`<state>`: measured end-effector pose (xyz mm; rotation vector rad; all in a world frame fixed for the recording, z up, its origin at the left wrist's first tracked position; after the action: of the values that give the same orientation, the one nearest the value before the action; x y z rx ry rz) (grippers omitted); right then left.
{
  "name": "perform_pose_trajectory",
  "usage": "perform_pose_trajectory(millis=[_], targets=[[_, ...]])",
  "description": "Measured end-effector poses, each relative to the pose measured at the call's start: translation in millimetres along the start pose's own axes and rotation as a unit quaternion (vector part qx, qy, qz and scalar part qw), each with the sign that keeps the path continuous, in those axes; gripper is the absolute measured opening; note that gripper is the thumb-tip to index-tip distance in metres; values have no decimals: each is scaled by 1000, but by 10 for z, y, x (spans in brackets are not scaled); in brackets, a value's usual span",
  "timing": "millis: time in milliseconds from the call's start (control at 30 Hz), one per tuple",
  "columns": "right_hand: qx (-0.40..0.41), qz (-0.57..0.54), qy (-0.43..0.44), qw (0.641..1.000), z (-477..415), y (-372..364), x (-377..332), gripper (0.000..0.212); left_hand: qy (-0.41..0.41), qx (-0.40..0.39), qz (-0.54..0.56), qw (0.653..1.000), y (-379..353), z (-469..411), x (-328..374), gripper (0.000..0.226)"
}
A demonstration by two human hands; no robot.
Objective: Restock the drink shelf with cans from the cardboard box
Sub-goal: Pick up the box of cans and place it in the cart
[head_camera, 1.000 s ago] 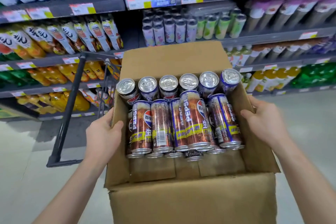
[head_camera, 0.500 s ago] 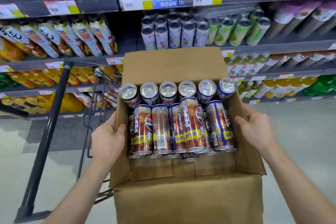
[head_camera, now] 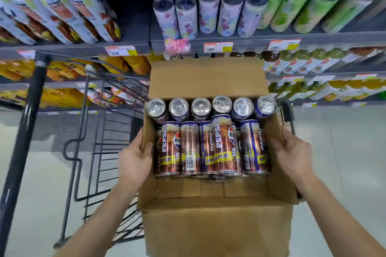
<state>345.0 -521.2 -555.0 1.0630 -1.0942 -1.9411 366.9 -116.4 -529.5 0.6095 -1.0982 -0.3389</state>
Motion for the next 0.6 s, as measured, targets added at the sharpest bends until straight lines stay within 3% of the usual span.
perform_pose_trajectory(millis=[200,467,600], targets=[[-33,-24,-33,999,-250,-516,212,47,34,4,-8,999,-506,-153,-494,55],[-71,-20,-68,995,-534,-1171,590,44,22,-15,7,1000,-1131,-421,-1025,51],[-58,-16,-77,995,-681,-1441,719,49,43,-13,4,999,-1385,-516,-1223,51]])
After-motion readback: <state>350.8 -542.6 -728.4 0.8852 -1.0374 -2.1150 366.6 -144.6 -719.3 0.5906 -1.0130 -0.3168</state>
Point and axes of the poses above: each hand's wrist, its own z-axis away from the middle knuckle, its own y-axis out of the back of the hand, x = y × z, the point moved 2 cm from there along -z, towards the middle knuckle, and after that the axes turned 13 degrees about z, right-handed, at the moved point
